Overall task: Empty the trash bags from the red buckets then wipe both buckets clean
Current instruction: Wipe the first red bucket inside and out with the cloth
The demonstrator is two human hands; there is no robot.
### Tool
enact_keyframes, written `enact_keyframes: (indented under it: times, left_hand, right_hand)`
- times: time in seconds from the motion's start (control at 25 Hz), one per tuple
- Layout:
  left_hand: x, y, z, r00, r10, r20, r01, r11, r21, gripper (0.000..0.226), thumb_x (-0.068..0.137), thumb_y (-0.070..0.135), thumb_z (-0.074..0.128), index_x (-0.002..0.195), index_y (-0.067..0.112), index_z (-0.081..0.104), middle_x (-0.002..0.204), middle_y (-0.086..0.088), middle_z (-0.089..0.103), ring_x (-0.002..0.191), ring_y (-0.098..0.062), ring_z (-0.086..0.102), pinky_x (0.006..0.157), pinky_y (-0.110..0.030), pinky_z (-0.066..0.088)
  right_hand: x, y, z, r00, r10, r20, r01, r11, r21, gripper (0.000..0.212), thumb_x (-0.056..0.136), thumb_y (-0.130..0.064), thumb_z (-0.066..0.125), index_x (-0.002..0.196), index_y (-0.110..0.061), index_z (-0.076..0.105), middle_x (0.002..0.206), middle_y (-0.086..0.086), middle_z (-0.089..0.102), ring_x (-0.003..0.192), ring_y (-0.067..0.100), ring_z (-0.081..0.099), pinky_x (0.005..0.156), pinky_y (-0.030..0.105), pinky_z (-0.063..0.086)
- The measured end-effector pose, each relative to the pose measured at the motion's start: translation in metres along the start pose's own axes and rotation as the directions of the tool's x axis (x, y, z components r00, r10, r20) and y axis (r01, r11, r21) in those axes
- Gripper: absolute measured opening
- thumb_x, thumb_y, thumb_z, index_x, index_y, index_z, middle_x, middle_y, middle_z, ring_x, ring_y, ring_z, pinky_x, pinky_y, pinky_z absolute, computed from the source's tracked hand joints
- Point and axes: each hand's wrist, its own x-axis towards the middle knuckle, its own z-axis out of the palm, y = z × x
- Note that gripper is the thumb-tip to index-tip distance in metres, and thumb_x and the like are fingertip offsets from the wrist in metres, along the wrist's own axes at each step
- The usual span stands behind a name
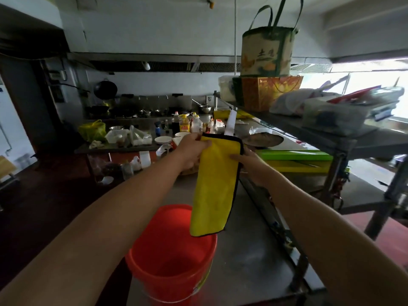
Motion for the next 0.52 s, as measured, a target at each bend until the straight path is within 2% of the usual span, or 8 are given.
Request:
enact_keyframes:
  times: [0.12, 0.2, 0.24, 0.32, 0.36, 0.44, 0.52]
  left_hand:
    - [0.006, -0.003, 0.009, 0.998, -0.058, -0.021, 0.056, 0.995, -0.081, 0.019, 0.093, 0.010, 0.069, 0.111, 0.014, 0.065, 0.111, -0.011, 0.073, 0.089, -0.021, 0.073, 0.070, -0.037, 0.060]
    - [0.011, -0.001, 0.004, 0.992, -0.092, -0.083, 0.080, 0.987, -0.139, 0.023, 0.093, 0.008, 0.068, 0.116, 0.010, 0.064, 0.118, -0.017, 0.069, 0.096, -0.026, 0.070, 0.081, -0.043, 0.058]
    - [0.011, -0.002, -0.001, 0.984, -0.121, -0.127, 0.102, 0.984, -0.149, 0.029, 0.094, 0.010, 0.068, 0.122, 0.008, 0.062, 0.118, -0.018, 0.068, 0.097, -0.028, 0.069, 0.083, -0.045, 0.057]
    - [0.000, -0.011, -0.010, 0.963, -0.225, -0.147, 0.197, 0.963, -0.187, 0.038, 0.096, 0.026, 0.066, 0.129, 0.009, 0.059, 0.106, -0.015, 0.071, 0.092, -0.029, 0.069, 0.074, -0.042, 0.057]
    - [-0.009, -0.025, -0.015, 0.951, -0.298, -0.086, 0.278, 0.942, -0.187, 0.042, 0.096, 0.039, 0.064, 0.128, 0.011, 0.060, 0.103, -0.014, 0.073, 0.091, -0.029, 0.071, 0.071, -0.041, 0.056]
    - [-0.037, -0.076, -0.027, 0.883, -0.457, 0.103, 0.466, 0.881, -0.083, 0.058, 0.093, 0.064, 0.052, 0.125, 0.017, 0.063, 0.115, -0.013, 0.072, 0.104, -0.032, 0.069, 0.084, -0.044, 0.054]
    - [-0.066, -0.131, -0.030, 0.801, -0.550, 0.237, 0.558, 0.829, 0.039, 0.059, 0.095, 0.063, 0.045, 0.130, 0.018, 0.060, 0.131, -0.014, 0.065, 0.115, -0.032, 0.063, 0.103, -0.047, 0.043]
  right_hand:
    - [-0.006, 0.062, -0.004, 0.976, 0.166, 0.142, -0.172, 0.985, 0.027, 0.049, 0.086, -0.019, 0.079, 0.131, -0.022, 0.060, 0.118, 0.000, 0.074, 0.107, 0.024, 0.071, 0.091, 0.047, 0.058]
    - [-0.012, 0.093, 0.005, 0.950, 0.243, 0.196, -0.251, 0.968, 0.016, 0.051, 0.087, -0.015, 0.077, 0.134, -0.008, 0.060, 0.120, 0.007, 0.073, 0.110, 0.028, 0.070, 0.100, 0.050, 0.054]
    - [-0.014, 0.102, 0.009, 0.943, 0.260, 0.206, -0.274, 0.961, 0.039, 0.051, 0.088, -0.015, 0.076, 0.135, -0.004, 0.058, 0.121, 0.009, 0.072, 0.112, 0.029, 0.069, 0.103, 0.051, 0.051]
    - [-0.015, 0.104, 0.015, 0.933, 0.277, 0.227, -0.307, 0.945, 0.109, 0.045, 0.092, -0.016, 0.071, 0.133, -0.002, 0.058, 0.123, 0.013, 0.071, 0.114, 0.032, 0.068, 0.103, 0.053, 0.050]
    - [-0.015, 0.101, 0.017, 0.930, 0.271, 0.246, -0.312, 0.939, 0.143, 0.039, 0.094, -0.016, 0.069, 0.130, -0.004, 0.060, 0.123, 0.014, 0.071, 0.113, 0.034, 0.068, 0.099, 0.053, 0.053]
    - [-0.014, 0.092, 0.019, 0.936, 0.253, 0.244, -0.300, 0.937, 0.180, 0.026, 0.096, -0.016, 0.067, 0.121, -0.009, 0.064, 0.116, 0.015, 0.073, 0.105, 0.033, 0.072, 0.083, 0.048, 0.061]
    - [-0.012, 0.089, 0.019, 0.947, 0.263, 0.185, -0.295, 0.939, 0.174, 0.020, 0.098, -0.015, 0.065, 0.117, -0.010, 0.066, 0.109, 0.015, 0.076, 0.096, 0.031, 0.074, 0.073, 0.043, 0.062]
